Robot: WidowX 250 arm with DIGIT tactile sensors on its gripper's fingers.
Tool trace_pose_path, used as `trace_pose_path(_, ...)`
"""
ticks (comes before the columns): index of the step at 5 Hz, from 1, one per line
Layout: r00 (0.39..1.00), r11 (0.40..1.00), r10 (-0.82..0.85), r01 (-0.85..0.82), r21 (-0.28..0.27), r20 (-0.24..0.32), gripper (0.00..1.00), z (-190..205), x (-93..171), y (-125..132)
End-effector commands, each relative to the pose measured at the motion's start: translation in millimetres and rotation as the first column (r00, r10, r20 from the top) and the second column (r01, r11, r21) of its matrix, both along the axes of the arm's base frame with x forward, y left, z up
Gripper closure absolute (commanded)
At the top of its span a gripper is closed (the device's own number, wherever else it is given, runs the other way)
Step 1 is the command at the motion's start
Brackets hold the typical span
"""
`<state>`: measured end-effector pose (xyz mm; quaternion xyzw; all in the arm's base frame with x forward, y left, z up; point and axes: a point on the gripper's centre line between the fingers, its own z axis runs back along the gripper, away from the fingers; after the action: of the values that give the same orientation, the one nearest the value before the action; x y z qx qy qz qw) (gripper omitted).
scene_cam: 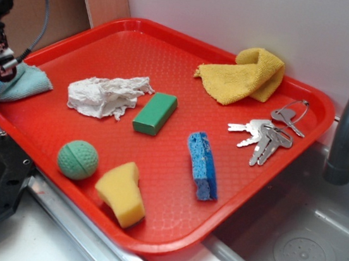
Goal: Grab the blue cloth.
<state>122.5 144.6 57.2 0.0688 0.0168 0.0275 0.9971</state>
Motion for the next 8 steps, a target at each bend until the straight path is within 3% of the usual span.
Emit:
trace_pose_path(1, 1.000, 1.000, 0.007, -0.006, 0.020, -0.025, 0.00, -34.9, 10.2, -5.5)
trace_pose_path(2, 0.997, 0.998, 0.040, -0.037, 0.052, -0.066, 1.00, -48.0, 11.2, -11.1)
trace_pose_path(4, 0.999, 0.998, 0.001, 0.001, 0.060, -0.036, 1.00, -31.0, 10.6, -13.3)
trace_pose_path(5, 0.999, 0.997, -0.048, 0.049, 0.051, -0.012, 1.00, 8.1, 16.4, -22.3)
trace_pose_path(6, 0.996, 0.997, -0.053, 0.048, 0.058, 0.072, 1.00, 58.6, 20.0, -39.0)
trace_pose_path(7, 0.992, 0.999, -0.037, 0.034, 0.026, 0.118, 1.00, 109.2, 23.5, -44.2)
trace_pose_path(8, 0.993, 1.000, 0.013, -0.011, -0.017, 0.121, 1.00, 137.5, 36.9, -33.1)
